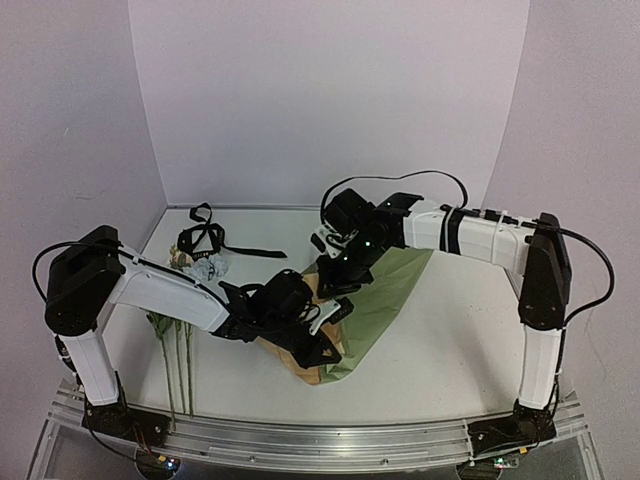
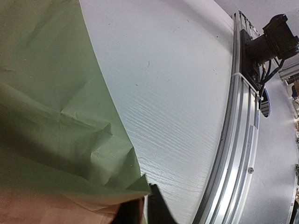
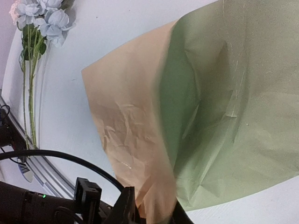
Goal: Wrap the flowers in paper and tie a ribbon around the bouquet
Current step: Pass from the left arm to the right, then flatten out the folded wrapping paper at the center of the board.
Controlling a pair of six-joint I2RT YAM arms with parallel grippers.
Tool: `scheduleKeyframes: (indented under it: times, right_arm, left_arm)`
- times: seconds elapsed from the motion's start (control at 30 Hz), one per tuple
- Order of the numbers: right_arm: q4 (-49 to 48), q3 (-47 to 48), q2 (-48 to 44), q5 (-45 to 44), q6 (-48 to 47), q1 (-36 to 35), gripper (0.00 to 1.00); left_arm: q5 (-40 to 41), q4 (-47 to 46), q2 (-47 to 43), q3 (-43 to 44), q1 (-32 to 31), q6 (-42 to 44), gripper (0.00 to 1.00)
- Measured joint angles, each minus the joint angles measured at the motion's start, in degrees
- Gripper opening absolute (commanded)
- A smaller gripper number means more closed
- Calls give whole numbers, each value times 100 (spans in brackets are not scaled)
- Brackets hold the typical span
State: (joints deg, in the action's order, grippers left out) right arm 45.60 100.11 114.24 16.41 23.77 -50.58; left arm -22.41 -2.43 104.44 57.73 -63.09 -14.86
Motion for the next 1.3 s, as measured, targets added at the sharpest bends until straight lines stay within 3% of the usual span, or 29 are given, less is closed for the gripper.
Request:
scheduleKeyframes:
  times: [0.07, 0.17, 0.37, 0.5, 0.6, 0.77, 1.0, 1.3]
  right_arm:
    - [0, 9, 10, -193, -9, -19, 0]
    - [-105, -41, -27, -549, -1, -40, 0]
    - [-701, -993, -619, -1155, 44, -78, 0]
    - [-1123, -1538, -1091, -1377, 106, -86, 0]
    - [-1423, -1780, -1322, -1538, 184, -95, 0]
    - [-1860, -2219, -1666, -1919, 320, -152, 0]
    - [-2209, -2825, -2221, -2300, 557, -216, 0]
    - [-2232, -3202, -2773, -2768, 609, -224, 0]
  left_arm:
    - [20, -42, -18, -37, 0, -29, 50]
    - [108, -132, -228, -289, 4, -205, 63]
    - [-45, -473, -1406, -1129, 346, -745, 68]
    - [-173, -897, -2249, -1577, 1018, -1272, 65]
    - [-160, -1160, -2250, -1585, 1427, -1619, 57]
    - [-368, -1417, -1133, -1080, 1796, -2160, 46]
    - [-814, -1979, 548, -232, 2189, -3050, 43]
    - [-1020, -2187, 1591, 403, 2293, -3834, 36]
